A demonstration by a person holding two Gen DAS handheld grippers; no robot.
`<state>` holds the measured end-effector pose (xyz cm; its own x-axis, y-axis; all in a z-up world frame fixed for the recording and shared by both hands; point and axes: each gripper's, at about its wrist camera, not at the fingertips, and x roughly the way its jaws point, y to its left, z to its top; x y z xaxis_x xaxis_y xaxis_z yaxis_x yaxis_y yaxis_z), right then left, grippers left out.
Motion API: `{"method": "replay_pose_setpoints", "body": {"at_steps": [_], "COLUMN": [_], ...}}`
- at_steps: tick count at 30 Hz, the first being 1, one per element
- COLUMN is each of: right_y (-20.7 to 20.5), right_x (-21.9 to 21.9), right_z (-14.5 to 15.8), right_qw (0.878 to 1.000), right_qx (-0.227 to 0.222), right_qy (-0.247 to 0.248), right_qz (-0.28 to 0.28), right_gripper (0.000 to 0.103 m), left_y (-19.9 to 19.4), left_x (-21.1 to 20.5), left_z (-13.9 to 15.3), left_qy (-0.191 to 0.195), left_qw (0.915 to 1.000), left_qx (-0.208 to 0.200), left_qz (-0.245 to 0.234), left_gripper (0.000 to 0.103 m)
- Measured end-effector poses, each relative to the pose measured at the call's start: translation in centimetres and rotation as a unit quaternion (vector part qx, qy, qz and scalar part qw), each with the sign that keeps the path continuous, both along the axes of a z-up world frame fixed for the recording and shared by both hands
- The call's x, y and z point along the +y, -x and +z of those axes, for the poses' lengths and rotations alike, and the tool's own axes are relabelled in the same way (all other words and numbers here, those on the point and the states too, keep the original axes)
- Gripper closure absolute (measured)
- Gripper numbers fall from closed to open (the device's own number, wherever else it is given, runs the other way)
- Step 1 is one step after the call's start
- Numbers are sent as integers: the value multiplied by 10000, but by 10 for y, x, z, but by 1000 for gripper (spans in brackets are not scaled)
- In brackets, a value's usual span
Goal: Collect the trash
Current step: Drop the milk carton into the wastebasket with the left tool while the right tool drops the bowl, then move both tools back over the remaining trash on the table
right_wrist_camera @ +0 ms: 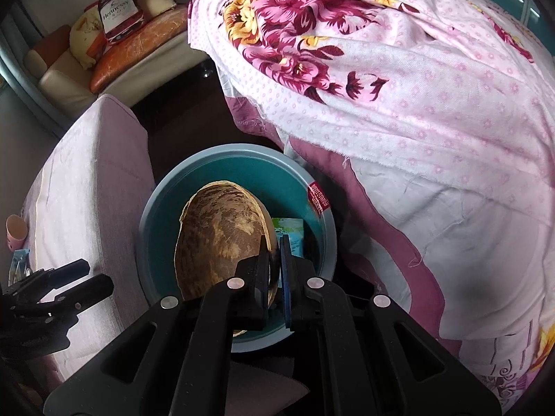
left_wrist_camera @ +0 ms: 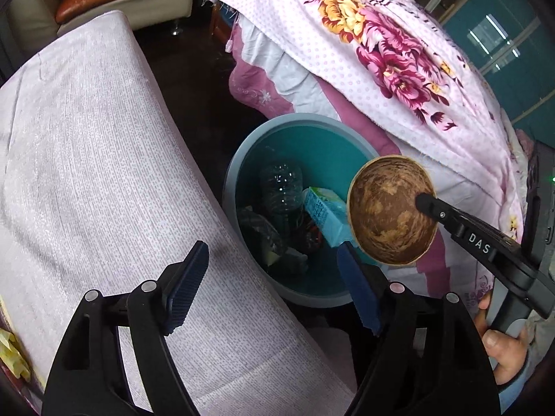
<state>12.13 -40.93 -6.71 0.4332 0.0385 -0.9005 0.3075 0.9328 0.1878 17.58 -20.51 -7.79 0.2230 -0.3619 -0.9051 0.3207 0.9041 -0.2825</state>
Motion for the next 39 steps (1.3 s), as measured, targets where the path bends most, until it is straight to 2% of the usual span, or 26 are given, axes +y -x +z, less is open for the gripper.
{"method": "replay_pose_setpoints", "body": {"at_steps": [5, 7, 8, 9, 11, 16, 20, 27, 39], "right_y": [-3, -1, -2, -1, 2, 5, 8, 16, 18], "right_x": [5, 7, 8, 9, 10, 12, 18, 41, 117], "right_z": [-2, -1, 0, 1, 7, 19, 27, 43, 63], "right_qw": [9999, 9999, 9999, 9999, 10000, 9999, 9999, 9997, 9965], "right_qx": [49, 22, 11, -3, -60, -115, -118, -160, -220], "right_qy": [-101, -86, -94, -93, -66, -103, -94, 11, 152], "right_qz": [85, 79, 65, 38, -7, -45, -13, 157, 787], "right_gripper": [88, 88, 84, 80, 59, 35, 30, 29, 28], "left_y": [7, 10, 12, 14, 17, 24, 29, 43, 66], "left_x": [10, 12, 14, 16, 20, 33, 44, 68, 146], "left_z": [9, 11, 12, 13, 14, 17, 20, 28, 42], "left_qy": [41, 50, 55, 60, 81, 114, 157, 262, 459], "left_qw": [9999, 9999, 9998, 9998, 9997, 9996, 9994, 9986, 9941], "left_qx": [-124, -156, -178, -200, -199, -203, -208, -274, -423], "left_qz": [0, 23, 45, 68, 80, 146, 238, 376, 886], "left_gripper": [24, 17, 14, 14, 14, 14, 14, 14, 14]}}
